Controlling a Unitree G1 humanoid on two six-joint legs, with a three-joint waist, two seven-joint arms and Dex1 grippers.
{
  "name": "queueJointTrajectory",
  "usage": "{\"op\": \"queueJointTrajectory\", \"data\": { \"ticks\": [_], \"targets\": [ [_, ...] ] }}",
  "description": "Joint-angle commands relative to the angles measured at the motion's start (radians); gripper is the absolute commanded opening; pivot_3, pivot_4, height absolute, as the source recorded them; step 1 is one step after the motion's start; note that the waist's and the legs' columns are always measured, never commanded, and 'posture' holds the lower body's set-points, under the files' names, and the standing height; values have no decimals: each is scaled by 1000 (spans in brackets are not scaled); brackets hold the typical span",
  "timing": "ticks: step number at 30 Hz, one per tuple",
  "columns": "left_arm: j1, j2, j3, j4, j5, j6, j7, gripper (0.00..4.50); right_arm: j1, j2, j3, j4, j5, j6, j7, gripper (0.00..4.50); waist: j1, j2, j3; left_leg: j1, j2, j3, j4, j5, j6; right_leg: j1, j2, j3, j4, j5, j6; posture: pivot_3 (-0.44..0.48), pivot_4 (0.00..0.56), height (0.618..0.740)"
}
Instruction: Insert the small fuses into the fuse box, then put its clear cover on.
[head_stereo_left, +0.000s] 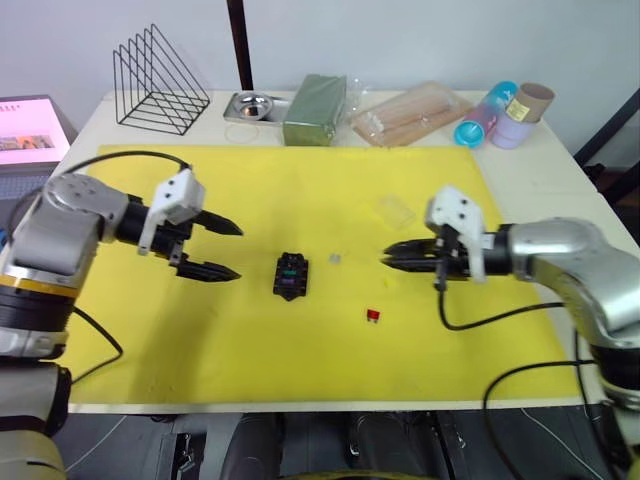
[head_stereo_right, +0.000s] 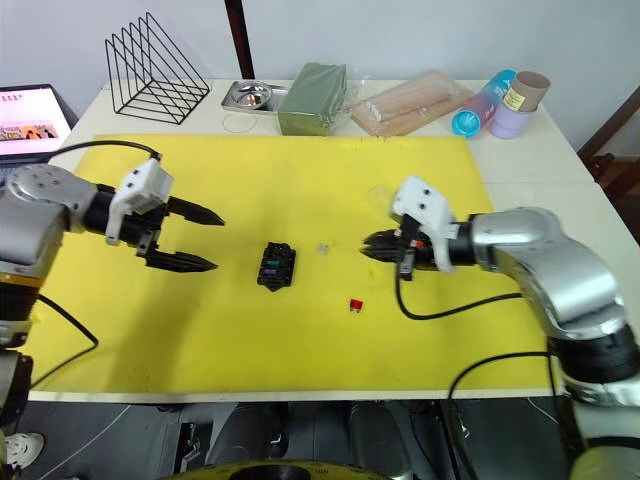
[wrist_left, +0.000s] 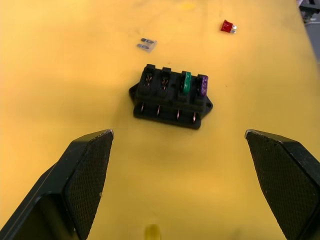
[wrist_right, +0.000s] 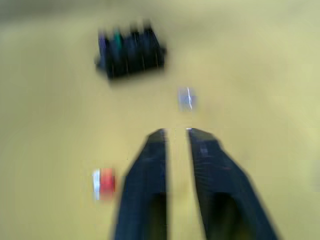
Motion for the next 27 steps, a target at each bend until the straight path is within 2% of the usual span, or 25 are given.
{"op": "queueJointTrajectory", "data": {
  "ticks": [1, 8, 17, 27],
  "targets": [
    [20, 49, 43, -5, -26, -22, -24, 4500, 60, -87, -127, -37, 40, -31, 70, 2140, 0, 1, 1, 0, 0, 0, 0, 0, 0, 0, 0, 0, 0, 0, 0, 0, 150, 740],
    [121, 147, 77, 76, -40, -119, -24, 4500, 324, -215, -367, 8, 25, -85, 186, 4459, 3, 1, 1, 0, 1, 0, 0, 0, 0, 0, 0, 0, -1, -1, -1, 0, 150, 740],
    [136, 161, 70, 117, -25, -168, -24, 4500, 466, -244, -503, 61, 3, -121, 235, 4459, 6, 1, 1, 0, 1, 2, 1, 0, 0, 1, -1, 1, -1, -2, -3, 0, 150, 740],
    [88, 103, 39, 115, -32, -169, -24, 4500, 440, -219, -507, -11, 91, -12, 163, 4459, 6, 1, 1, 0, 0, 2, 1, 0, 0, 1, -1, 1, -1, 0, 0, 0, 150, 740]
  ]
}}
